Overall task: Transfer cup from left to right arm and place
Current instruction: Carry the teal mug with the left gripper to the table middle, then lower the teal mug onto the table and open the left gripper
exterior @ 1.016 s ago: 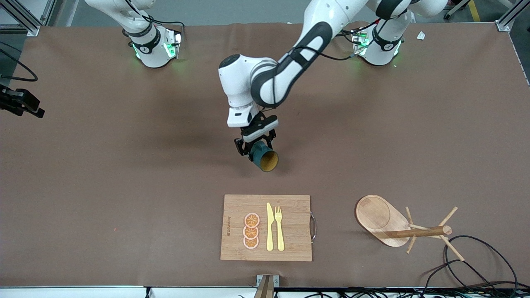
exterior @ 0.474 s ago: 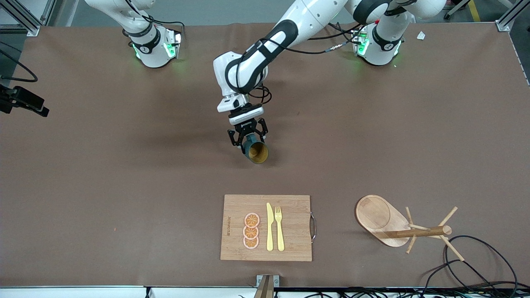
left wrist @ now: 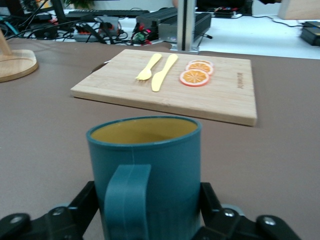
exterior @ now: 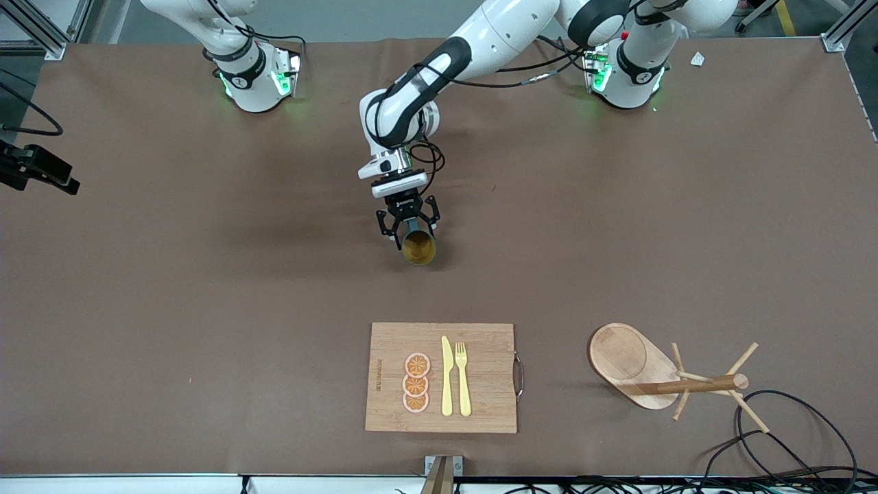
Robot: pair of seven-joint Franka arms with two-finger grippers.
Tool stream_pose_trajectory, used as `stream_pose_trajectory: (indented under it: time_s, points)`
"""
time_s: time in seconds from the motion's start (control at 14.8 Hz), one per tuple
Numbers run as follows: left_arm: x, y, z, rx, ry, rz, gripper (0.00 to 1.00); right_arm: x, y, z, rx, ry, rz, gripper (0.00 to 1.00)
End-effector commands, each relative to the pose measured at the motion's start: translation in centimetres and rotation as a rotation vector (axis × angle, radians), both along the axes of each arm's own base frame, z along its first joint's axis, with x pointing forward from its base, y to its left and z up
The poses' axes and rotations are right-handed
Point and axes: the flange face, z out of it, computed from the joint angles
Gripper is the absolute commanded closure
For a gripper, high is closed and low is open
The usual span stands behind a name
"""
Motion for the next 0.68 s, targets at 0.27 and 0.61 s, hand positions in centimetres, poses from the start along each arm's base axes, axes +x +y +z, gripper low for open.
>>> stream_pose_trajectory:
  time_s: [0.27, 0.61]
  points:
    - [-5.7, -2.3, 0.8, 0.022, -0.035, -0.027, 0.0, 0.0, -0.6, 0.0, 0.012, 0.003, 0.023, 0.79]
    - [-8.7, -3.0, 5.0, 0.0, 0.034, 0.106, 0.0, 0.0, -0.5, -0.1, 0.013, 0.004, 0.024, 0.98]
